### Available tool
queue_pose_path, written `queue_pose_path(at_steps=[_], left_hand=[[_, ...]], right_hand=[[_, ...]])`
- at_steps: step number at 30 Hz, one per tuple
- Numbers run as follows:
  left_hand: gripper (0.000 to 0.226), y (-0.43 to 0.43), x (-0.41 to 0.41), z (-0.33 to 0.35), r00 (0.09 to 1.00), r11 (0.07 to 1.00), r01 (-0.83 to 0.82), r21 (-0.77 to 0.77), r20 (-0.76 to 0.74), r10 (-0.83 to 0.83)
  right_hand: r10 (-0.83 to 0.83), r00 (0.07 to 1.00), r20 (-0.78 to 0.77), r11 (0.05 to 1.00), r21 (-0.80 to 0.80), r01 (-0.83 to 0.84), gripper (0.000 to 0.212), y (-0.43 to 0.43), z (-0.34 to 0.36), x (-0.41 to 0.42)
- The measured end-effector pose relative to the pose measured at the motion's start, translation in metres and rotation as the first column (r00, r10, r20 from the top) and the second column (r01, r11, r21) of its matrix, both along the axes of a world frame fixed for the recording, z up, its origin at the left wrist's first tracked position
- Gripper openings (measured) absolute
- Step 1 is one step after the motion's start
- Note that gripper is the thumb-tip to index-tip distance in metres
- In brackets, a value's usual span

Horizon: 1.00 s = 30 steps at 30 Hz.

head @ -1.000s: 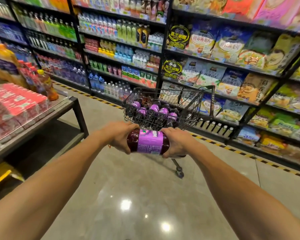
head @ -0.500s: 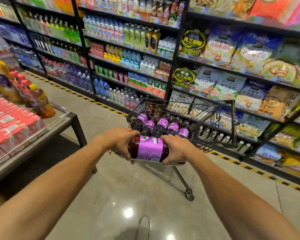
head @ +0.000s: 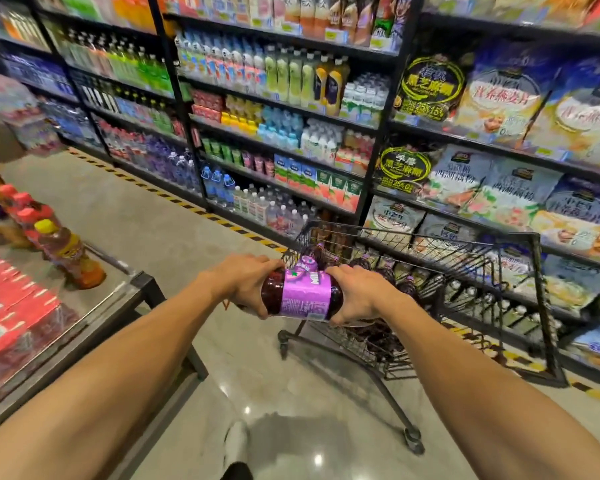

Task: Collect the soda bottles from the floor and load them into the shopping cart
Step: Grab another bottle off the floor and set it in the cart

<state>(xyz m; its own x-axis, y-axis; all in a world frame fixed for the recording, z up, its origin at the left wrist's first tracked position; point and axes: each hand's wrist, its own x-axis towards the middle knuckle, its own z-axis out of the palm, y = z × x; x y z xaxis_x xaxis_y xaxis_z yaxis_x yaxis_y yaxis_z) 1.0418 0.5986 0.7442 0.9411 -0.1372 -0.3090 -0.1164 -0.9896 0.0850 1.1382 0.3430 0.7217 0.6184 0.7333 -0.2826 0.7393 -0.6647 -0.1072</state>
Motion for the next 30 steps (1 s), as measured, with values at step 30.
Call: queue_pose_path(at_steps=[30], left_hand=[[0.121, 0.070, 0.369, -0.063, 0.867, 0.879, 0.475, 0.047, -0.196, -0.458]], right_hand=[[-0.452, 0.873, -0.185, 0.890, -0.025, 0.456, 0.115, 0.054, -0.074, 0.236]])
